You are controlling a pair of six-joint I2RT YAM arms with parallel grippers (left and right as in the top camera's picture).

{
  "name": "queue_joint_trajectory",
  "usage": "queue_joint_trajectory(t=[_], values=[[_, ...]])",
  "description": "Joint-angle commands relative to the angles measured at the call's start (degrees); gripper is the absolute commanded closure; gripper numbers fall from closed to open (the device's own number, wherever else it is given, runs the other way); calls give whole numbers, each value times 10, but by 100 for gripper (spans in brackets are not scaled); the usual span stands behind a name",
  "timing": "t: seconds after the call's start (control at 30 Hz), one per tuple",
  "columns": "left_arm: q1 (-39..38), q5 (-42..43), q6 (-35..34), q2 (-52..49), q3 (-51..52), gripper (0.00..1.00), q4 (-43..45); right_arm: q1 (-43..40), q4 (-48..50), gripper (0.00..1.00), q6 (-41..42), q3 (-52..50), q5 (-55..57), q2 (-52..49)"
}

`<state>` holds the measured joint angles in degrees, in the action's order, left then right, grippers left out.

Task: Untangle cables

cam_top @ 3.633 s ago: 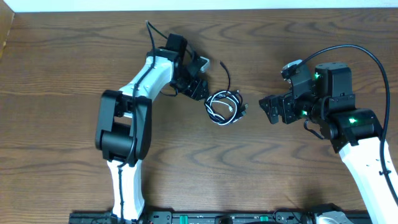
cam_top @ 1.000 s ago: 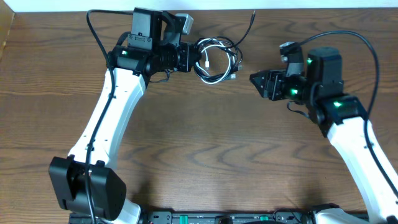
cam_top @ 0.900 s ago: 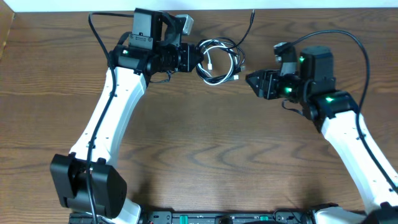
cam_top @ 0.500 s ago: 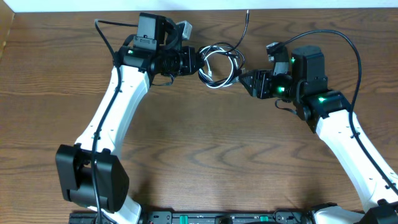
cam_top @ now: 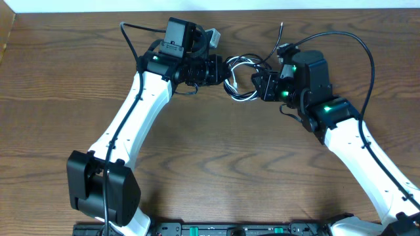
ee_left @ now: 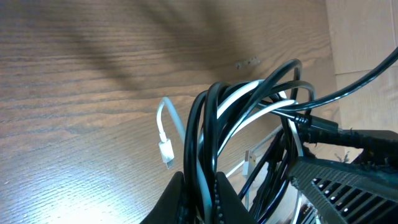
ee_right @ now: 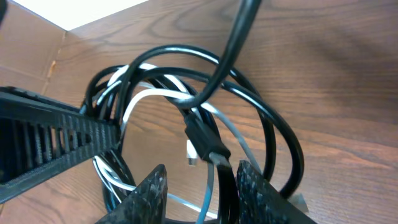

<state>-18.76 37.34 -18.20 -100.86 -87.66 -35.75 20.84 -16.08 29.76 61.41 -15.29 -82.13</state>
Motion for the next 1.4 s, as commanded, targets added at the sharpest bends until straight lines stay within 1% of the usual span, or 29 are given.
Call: queue_joint_trajectory(t=[0.0,0.1,0.2,0.27,0.3,0.37,0.5,0.6,0.73,0.87,0.93,1.03,1.17,1.2,1.27,1.33,1.37], values=[[1,14,-10,1,1,92,2,5,-6,68,7,10,28,-21],[1,38,-10,1,1,93,4,5,1,69,7,10,36,-40],[1,74,-9,1,1,93,10,6,11,76,6,10,39,-64],[1,98,-5,1,1,93,16,5,11,89,6,10,48,-76],[2,101,0,1,1,92,17,3,8,99,6,10,56,-79],[10,101,5,1,1,93,17,-4,-9,99,6,10,76,-76],[56,106,5,1,1,93,16,-41,-73,99,12,10,94,-72],[102,147,5,1,1,92,27,-74,-131,99,15,10,94,-72],[143,188,6,1,1,92,33,-100,-168,99,4,10,91,-72],[158,192,20,1,1,92,33,-104,-155,99,-76,10,19,-72],[159,192,32,1,1,93,33,-104,-149,99,-100,10,-17,-72],[158,192,48,1,1,93,33,-103,-120,99,-159,11,-114,-72],[158,192,61,1,1,93,33,-103,-64,99,-161,14,-217,-72],[158,192,75,1,1,92,33,-103,-47,99,-154,20,-246,-71],[158,192,97,1,1,93,31,-103,-37,99,-136,33,-256,-71],[158,193,101,1,1,92,31,-103,-36,99,-135,44,-264,-71],[158,204,120,1,1,92,31,-103,-31,99,-132,50,-278,-71]])
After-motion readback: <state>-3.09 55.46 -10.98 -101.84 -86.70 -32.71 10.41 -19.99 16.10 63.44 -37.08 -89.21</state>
